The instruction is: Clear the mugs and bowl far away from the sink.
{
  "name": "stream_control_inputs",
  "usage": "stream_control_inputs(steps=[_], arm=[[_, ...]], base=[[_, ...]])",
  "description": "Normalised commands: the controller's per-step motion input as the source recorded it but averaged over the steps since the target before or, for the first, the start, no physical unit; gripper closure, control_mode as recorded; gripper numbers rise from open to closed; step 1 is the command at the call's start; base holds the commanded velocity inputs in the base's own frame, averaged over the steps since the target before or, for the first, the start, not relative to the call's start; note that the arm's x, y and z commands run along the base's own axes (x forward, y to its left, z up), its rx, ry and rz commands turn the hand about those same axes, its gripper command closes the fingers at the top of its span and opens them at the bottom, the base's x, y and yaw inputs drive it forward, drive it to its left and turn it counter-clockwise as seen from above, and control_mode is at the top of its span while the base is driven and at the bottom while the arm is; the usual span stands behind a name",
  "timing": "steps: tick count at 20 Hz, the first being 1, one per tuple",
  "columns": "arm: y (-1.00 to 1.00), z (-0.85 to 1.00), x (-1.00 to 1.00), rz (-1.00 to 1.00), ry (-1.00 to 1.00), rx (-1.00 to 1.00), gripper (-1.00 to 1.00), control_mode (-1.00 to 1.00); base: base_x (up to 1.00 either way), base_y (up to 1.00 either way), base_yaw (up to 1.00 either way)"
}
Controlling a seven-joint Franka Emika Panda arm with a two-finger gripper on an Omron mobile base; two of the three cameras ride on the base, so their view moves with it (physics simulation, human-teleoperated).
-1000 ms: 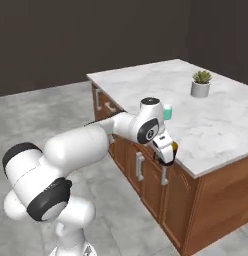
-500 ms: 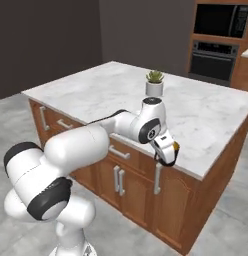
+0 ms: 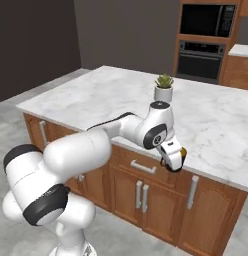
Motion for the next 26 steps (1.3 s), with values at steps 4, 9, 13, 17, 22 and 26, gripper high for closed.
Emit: stream_control_inputs(steps=[4,9,13,17,22,26], arm=[[0.00,0.00,0.00,0.00,0.00,0.00,1.00,1.00],[0.00,0.00,0.00,0.00,0.00,0.00,1.00,1.00],[0.00,0.00,0.00,0.00,0.00,0.00,1.00,1.00],[-0.04,-0.09,0.21,0.10,-0.04,0.00,1.00,-1.00],[-0.14,-0.28,0.38,0.23,-0.04,0.00,1.00,-1.00],[-0.10,-0.38,0.16,0.25,-0.05,-0.03,1.00,-1.00]], base=[[0.54,0.05,0.00],[0.65,-0.19,0.05],[0.56,-0.23,0.13],[0.29,-0.02,0.07],[0.00,0.00,0.00],[0.00,0.00,0.00]])
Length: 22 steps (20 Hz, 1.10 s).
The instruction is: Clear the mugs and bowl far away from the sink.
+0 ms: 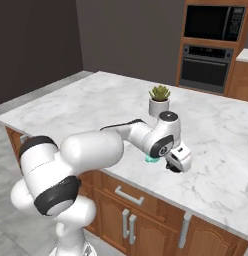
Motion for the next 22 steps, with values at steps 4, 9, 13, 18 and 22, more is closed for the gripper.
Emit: stream_control_inputs(steps=[4,9,13,18,22], arm=[[0.00,-0.30,0.08,0.18,0.00,-0.07,1.00,-1.00],[0.00,-0.38,0.09,0.14,0.00,-0.10,1.00,-1.00],[0.00,-0.38,0.17,0.08,0.00,-0.10,1.00,-1.00],[0.00,-0.33,0.29,0.07,0.00,-0.07,1.00,-1.00],[0.00,-0.22,0.33,0.05,-0.04,-0.01,1.00,-1.00]], base=[[0.00,0.00,0.00],[0.00,0.00,0.00],[0.00,0.00,0.00],[0.00,0.00,0.00],[0.00,0.00,0.00]])
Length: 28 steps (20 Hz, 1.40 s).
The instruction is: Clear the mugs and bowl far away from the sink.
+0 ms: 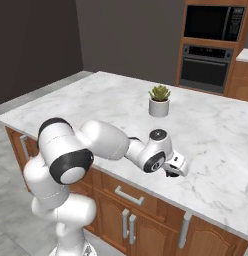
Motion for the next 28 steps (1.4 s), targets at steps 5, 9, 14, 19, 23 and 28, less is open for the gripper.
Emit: stream_control_inputs(steps=[5,9,14,19,23,28], arm=[[0.00,-0.15,0.22,0.05,-0.01,0.00,-1.00,-1.00],[0.00,-0.01,0.03,0.01,0.00,0.00,-1.00,-1.00],[0.00,0.17,-0.01,0.00,-0.06,0.02,-1.00,-1.00],[0.01,1.00,-0.15,-0.10,-0.17,0.00,-1.00,-1.00],[0.00,0.91,-0.24,-0.40,0.00,0.00,-1.00,-1.00],[0.00,0.26,-0.58,-0.40,0.00,0.00,-1.00,-1.00]], base=[[0.00,0.00,0.00],[0.00,0.00,0.00],[0.00,0.00,0.00],[0.00,0.00,0.00],[0.00,0.00,0.00],[0.00,0.00,0.00]])
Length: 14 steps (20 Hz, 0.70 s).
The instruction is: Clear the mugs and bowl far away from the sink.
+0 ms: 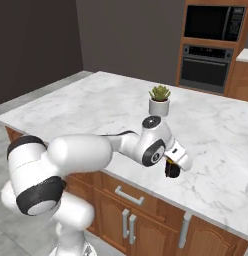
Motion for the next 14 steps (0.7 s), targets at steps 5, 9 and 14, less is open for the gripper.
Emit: stream_control_inputs(steps=[5,9,14], arm=[[0.03,0.29,-0.80,-0.17,-0.06,0.00,-1.00,1.00],[0.00,0.00,0.00,0.00,0.00,0.00,-1.00,1.00],[0.00,0.00,0.00,0.00,0.00,0.00,-1.00,1.00]], base=[[-0.20,0.00,-0.07],[-0.93,-0.02,-0.63],[-0.27,0.00,-0.94]])
